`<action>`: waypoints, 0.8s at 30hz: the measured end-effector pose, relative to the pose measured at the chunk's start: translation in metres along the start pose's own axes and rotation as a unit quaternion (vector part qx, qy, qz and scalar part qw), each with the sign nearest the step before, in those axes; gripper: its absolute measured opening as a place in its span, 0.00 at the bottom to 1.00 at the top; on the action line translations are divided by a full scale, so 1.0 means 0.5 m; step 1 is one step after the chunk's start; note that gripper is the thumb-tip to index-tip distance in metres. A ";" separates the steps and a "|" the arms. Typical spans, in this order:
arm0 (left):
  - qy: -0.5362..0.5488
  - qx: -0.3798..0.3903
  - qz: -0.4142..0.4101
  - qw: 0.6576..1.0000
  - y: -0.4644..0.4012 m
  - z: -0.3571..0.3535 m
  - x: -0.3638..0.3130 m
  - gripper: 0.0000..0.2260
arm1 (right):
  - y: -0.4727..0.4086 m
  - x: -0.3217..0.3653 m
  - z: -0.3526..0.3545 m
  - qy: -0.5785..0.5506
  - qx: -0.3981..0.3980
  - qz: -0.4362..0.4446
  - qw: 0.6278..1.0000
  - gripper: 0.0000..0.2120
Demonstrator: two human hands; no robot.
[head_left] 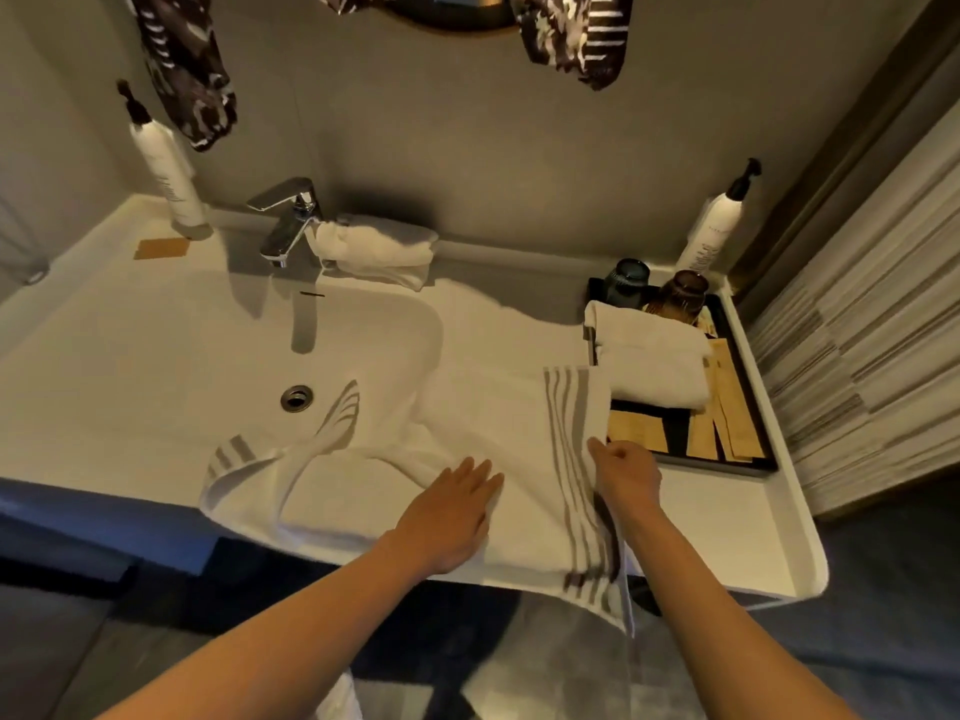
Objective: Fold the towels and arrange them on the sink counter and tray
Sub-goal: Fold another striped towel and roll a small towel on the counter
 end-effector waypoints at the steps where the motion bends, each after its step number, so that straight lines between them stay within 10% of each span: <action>1: 0.004 -0.007 -0.001 1.000 0.001 -0.001 0.000 0.27 | -0.001 0.029 0.008 -0.017 0.006 0.030 0.999 0.17; 7: 0.046 -0.148 0.078 0.985 -0.020 0.059 0.013 0.26 | 0.037 0.165 0.243 -0.004 -0.140 0.201 0.970 0.10; 11: 0.089 -0.071 0.065 0.991 -0.075 0.013 -0.061 0.27 | 0.027 0.127 0.384 0.009 -0.198 0.107 0.974 0.11; 16: 0.072 -0.105 -0.002 0.992 -0.088 0.001 -0.090 0.24 | 0.006 0.128 0.368 0.023 -0.095 -0.037 0.994 0.12; 20: 0.091 -0.298 0.178 0.933 -0.021 0.098 0.099 0.20 | 0.018 0.278 0.252 0.064 -0.018 0.049 0.997 0.09; 24: 0.125 -0.078 0.340 0.929 0.073 0.069 0.320 0.31 | 0.046 0.435 0.026 0.048 0.100 0.141 0.984 0.09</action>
Point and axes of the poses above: each hand's wrist, its own y-axis away from the middle knuckle, its own z-axis out of the back of the hand, x = y × z, the point moved 9 cm from there along -y, towards the middle knuckle, and after that the axes turned 2 degrees about -y, right-handed, at the moved point
